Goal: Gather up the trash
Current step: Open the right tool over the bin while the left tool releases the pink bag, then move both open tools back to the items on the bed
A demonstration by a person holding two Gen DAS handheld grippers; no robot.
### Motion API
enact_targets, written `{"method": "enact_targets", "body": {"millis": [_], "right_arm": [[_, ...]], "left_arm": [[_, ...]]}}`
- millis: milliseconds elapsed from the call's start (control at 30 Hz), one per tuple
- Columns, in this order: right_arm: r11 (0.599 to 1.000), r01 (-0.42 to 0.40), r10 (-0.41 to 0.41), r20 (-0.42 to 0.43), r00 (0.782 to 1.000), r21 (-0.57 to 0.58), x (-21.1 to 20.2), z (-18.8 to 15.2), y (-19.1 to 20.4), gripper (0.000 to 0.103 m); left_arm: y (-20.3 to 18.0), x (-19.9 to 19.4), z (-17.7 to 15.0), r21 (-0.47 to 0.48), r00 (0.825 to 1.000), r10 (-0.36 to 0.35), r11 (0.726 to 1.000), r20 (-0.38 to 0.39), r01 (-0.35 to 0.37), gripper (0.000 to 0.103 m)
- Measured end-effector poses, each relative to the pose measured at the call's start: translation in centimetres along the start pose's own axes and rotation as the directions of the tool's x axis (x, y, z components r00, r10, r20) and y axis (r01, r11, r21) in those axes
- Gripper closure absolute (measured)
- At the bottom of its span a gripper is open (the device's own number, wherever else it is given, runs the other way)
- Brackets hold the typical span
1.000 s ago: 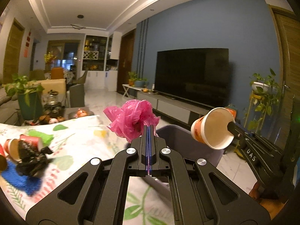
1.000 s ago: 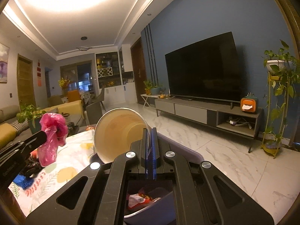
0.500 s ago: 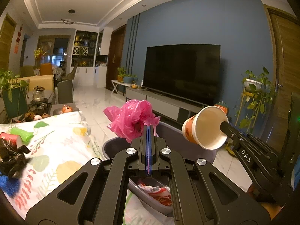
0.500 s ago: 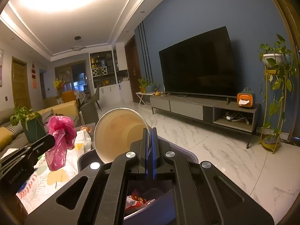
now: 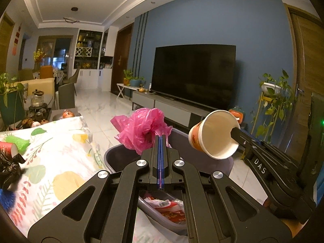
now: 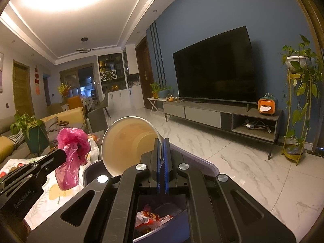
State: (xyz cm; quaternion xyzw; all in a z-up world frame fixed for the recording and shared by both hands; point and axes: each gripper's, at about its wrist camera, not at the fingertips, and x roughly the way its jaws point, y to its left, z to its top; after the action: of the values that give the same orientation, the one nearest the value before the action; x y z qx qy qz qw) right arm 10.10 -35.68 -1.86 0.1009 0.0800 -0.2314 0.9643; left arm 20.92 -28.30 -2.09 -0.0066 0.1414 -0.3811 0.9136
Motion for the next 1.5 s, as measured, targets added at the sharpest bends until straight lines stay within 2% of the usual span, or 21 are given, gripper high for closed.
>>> {"method": "enact_targets", "body": {"millis": [533,567,600,633,700,867,1000,1167,1300,1400,1500], "right_arm": [[1.000,-0.022,0.022,0.011,1.000,-0.005,0.6,0.4,0.2,0.099],[1.000,-0.025,0.025,0.012,1.000,-0.004,0.7,0.4,0.1,0.099],[1.000,-0.028,0.028,0.016,0.999,-0.003,0.7,0.4,0.1,0.095],[1.000,-0.030,0.030,0.023,0.999,-0.002,0.6,0.3,0.0,0.090],[1.000,-0.021,0.021,0.033,0.999,-0.005,0.5,0.3,-0.1,0.071],[1.000,-0.019,0.019,0.043,0.999,-0.003,0.2,0.4,-0.5,0.069],[1.000,-0.015,0.016,0.047,0.999,-0.003,-0.4,0.2,-0.5,0.057],[1.000,-0.030,0.030,0.049,0.998,-0.001,-1.2,0.0,-0.3,0.047],[0.998,-0.055,0.056,0.051,0.997,-0.012,-2.1,-0.3,0.5,0.043],[0.996,-0.084,0.085,0.046,0.995,-0.020,-2.7,-0.5,1.5,0.041],[0.992,-0.124,0.125,0.034,0.992,-0.023,-3.1,-0.8,3.0,0.041]], "left_arm": [[-0.2,0.9,-0.7,0.012,0.998,-0.046,0.999,-0.033,0.046,0.101],[-0.1,0.9,-0.7,0.010,0.998,-0.045,0.999,-0.035,0.045,0.096],[0.1,0.9,-0.7,0.009,0.999,-0.033,0.999,-0.034,0.034,0.085],[0.3,0.9,-0.7,0.005,0.999,-0.030,1.000,-0.033,0.030,0.078],[0.7,0.7,-0.8,-0.018,1.000,-0.022,1.000,-0.021,0.021,0.060],[2.2,-0.7,-0.8,-0.064,0.999,0.032,0.997,0.015,-0.031,0.041],[3.1,-2.3,-0.9,-0.092,0.994,0.102,0.991,0.032,-0.099,0.027],[4.0,-4.5,-1.1,-0.105,0.981,0.186,0.978,0.050,-0.180,0.019],[5.2,-6.7,-1.5,-0.122,0.967,0.248,0.963,0.060,-0.239,0.016],[6.2,-8.4,-2.0,-0.127,0.949,0.311,0.945,0.060,-0.302,0.016],[7.9,-10.2,-2.7,-0.140,0.921,0.386,0.915,0.045,-0.377,0.016]]}}
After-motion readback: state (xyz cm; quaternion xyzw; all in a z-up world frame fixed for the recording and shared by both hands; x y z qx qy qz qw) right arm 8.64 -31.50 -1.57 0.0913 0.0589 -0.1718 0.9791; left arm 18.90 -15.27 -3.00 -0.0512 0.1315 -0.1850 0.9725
